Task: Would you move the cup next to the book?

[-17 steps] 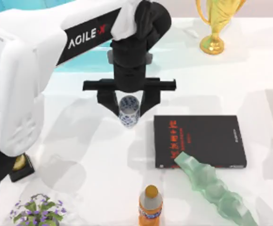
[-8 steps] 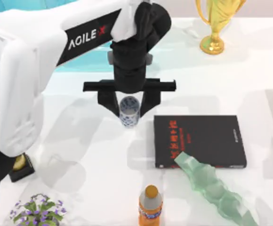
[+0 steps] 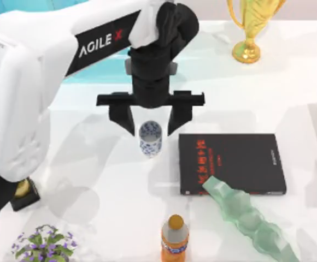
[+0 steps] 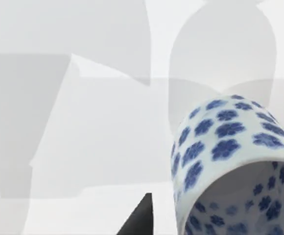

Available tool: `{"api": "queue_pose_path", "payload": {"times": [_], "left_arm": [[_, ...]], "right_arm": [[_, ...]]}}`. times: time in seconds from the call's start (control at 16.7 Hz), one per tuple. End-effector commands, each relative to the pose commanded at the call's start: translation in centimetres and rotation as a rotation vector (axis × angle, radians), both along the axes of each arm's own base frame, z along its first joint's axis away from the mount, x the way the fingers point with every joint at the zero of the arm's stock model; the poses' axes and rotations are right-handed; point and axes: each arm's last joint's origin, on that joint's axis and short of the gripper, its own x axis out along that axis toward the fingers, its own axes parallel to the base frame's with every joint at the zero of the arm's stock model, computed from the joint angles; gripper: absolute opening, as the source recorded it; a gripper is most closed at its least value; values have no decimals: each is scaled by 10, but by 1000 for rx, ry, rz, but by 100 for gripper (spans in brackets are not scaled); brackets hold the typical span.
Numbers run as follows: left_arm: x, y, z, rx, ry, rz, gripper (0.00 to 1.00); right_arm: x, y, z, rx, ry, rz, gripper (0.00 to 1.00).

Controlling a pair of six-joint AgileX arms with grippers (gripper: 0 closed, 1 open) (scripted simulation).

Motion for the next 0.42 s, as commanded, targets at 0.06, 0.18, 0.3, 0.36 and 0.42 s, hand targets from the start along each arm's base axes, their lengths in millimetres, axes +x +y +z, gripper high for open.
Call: {"api": "queue_pose_path", "payload": {"times": [0.06,0.18,0.3,0.36,0.42], "left_arm": [[0,0,0,0,0,0,98],[0,0,0,0,0,0,100],[0,0,0,0,0,0,100],[0,0,0,0,0,0,100],[0,0,0,0,0,0,100]], "right_arm": [[0,0,0,0,0,0,100],[0,0,0,0,0,0,100],[0,0,0,0,0,0,100],[0,0,0,0,0,0,100],[0,0,0,0,0,0,100]]}}
